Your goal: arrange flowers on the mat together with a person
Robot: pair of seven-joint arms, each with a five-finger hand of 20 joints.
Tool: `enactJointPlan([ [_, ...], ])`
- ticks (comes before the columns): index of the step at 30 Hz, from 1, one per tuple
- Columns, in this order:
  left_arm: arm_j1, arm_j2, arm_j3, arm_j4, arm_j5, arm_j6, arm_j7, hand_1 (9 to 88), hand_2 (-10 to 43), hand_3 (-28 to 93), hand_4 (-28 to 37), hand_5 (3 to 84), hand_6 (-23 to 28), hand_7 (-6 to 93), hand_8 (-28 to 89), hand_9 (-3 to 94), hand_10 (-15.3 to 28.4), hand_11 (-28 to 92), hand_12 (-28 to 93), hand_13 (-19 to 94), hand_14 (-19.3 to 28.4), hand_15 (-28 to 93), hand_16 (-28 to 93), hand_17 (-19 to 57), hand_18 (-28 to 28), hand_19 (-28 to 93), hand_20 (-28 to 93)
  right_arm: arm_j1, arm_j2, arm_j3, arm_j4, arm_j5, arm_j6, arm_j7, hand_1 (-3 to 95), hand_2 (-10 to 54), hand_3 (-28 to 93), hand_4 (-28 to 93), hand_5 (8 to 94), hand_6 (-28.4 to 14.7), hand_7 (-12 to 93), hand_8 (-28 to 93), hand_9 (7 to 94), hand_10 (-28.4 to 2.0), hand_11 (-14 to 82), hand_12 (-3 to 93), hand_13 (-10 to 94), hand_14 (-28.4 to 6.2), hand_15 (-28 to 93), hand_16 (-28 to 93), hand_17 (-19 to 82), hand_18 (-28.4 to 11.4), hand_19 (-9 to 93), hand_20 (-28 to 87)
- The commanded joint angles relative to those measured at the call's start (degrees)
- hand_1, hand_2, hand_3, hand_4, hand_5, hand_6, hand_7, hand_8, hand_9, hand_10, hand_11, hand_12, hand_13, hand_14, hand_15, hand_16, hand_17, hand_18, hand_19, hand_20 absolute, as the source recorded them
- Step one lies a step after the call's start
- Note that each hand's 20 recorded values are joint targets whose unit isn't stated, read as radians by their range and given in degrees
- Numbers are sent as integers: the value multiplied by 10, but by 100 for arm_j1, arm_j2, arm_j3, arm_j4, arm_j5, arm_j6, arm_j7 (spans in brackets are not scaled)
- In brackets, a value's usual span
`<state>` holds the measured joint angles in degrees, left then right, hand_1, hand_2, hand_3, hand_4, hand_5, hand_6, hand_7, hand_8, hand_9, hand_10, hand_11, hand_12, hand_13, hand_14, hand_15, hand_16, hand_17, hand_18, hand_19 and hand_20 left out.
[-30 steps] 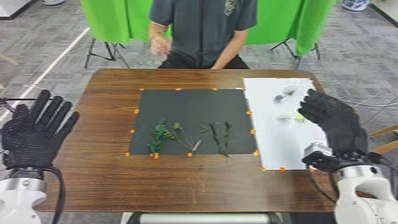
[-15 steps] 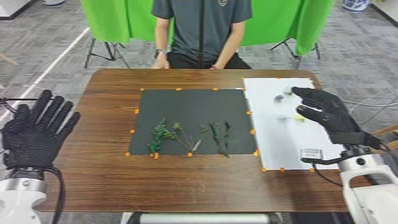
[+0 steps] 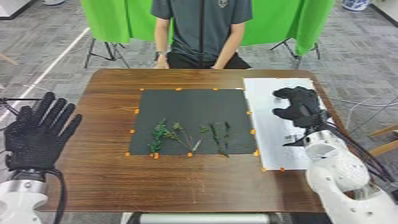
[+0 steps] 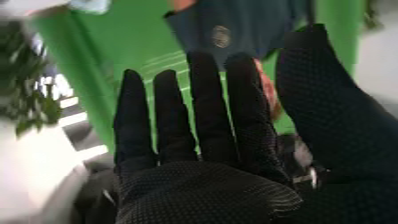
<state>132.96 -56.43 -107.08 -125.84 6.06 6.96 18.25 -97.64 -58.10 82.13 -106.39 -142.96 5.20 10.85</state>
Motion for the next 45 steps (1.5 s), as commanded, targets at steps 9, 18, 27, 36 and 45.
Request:
enactJointPlan([
  [9, 23, -39, 14, 46, 70, 66, -99, 291, 143, 722, -268, 408, 56, 49, -77, 344, 121, 96, 77, 253, 106, 99, -26, -33, 120, 206, 118, 662, -59, -415, 562, -1748, -1445, -39, 475, -95, 679, -283, 523, 17, 272, -180, 548, -93, 219, 177, 333, -104, 248, 104, 100, -162, 510, 61],
  [18, 14, -51, 33, 32, 308, 34, -313, 296, 140, 722, -266, 406, 55, 48, -78, 343, 120, 94, 76, 252, 105, 97, -26, -33, 120, 207, 117, 653, -74, -432, 692, -1732, -1967, 297, 537, -95, 587, -283, 526, 15, 251, -176, 547, -93, 185, 163, 321, -107, 215, 105, 60, -172, 472, 25],
  [27, -21, -66, 50, 47, 204, 100, -292, 300, 138, 720, -264, 405, 55, 49, -77, 342, 120, 94, 76, 251, 106, 95, -25, -34, 121, 207, 116, 606, -54, -498, 853, -1865, -1680, 385, 513, -95, 685, -283, 566, 13, 256, -172, 592, -92, 200, 162, 349, -115, 247, 109, 48, -179, 482, -12],
  [36, -5, -90, 76, 30, 126, 209, -278, 301, 140, 719, -263, 406, 55, 51, -77, 342, 119, 95, 77, 251, 108, 97, -24, -34, 121, 208, 117, 613, 15, -731, 1148, -1824, -544, 806, 574, -95, 661, -283, 647, 49, 310, -101, 796, -46, 99, 320, 508, -70, 282, 144, 96, -167, 494, -4],
  [45, 43, -78, 85, 15, 90, 213, -274, 300, 140, 721, -262, 408, 57, 50, -78, 344, 120, 98, 76, 252, 108, 99, -25, -34, 121, 210, 116, 479, 119, -822, 680, -1645, 167, 802, 601, -95, 654, -283, 730, 63, 377, -64, 884, -37, 92, 369, 589, -49, 300, 178, 124, -162, 496, 9],
])
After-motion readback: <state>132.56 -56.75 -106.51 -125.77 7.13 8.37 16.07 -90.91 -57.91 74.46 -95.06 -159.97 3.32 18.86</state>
